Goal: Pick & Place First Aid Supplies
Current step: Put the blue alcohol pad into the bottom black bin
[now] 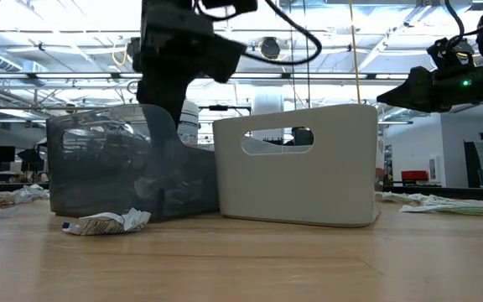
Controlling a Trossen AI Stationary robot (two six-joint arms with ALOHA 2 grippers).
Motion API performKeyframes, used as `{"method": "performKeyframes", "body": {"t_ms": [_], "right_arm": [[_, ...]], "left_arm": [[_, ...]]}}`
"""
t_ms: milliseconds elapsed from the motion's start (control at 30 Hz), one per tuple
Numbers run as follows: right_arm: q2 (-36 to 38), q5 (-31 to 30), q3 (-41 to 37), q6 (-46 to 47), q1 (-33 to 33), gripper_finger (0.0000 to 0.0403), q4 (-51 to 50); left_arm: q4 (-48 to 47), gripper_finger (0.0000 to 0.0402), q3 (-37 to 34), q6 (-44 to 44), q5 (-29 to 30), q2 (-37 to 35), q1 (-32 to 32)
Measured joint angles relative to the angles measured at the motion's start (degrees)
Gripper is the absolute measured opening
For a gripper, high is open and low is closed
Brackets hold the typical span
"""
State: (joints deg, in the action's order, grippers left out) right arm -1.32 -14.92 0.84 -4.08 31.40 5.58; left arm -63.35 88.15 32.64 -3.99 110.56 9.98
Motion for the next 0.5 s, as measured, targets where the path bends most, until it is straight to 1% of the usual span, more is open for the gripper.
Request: {"method": "performKeyframes", "body": {"t_ms": [233, 500], "right_arm": [[0.0, 0.01, -0.01, 0.0, 0.01, 0.0238, 0.0], [0.0, 0.01, -0.01, -0.02, 0.0, 0.0238, 0.0]], "left_arm": [[-2.76, 0.0242, 4.74, 8.25, 0.11, 0.0, 2.61], [-3.41, 0.022, 6.32, 23.22, -0.12, 0.0, 7.77]]}}
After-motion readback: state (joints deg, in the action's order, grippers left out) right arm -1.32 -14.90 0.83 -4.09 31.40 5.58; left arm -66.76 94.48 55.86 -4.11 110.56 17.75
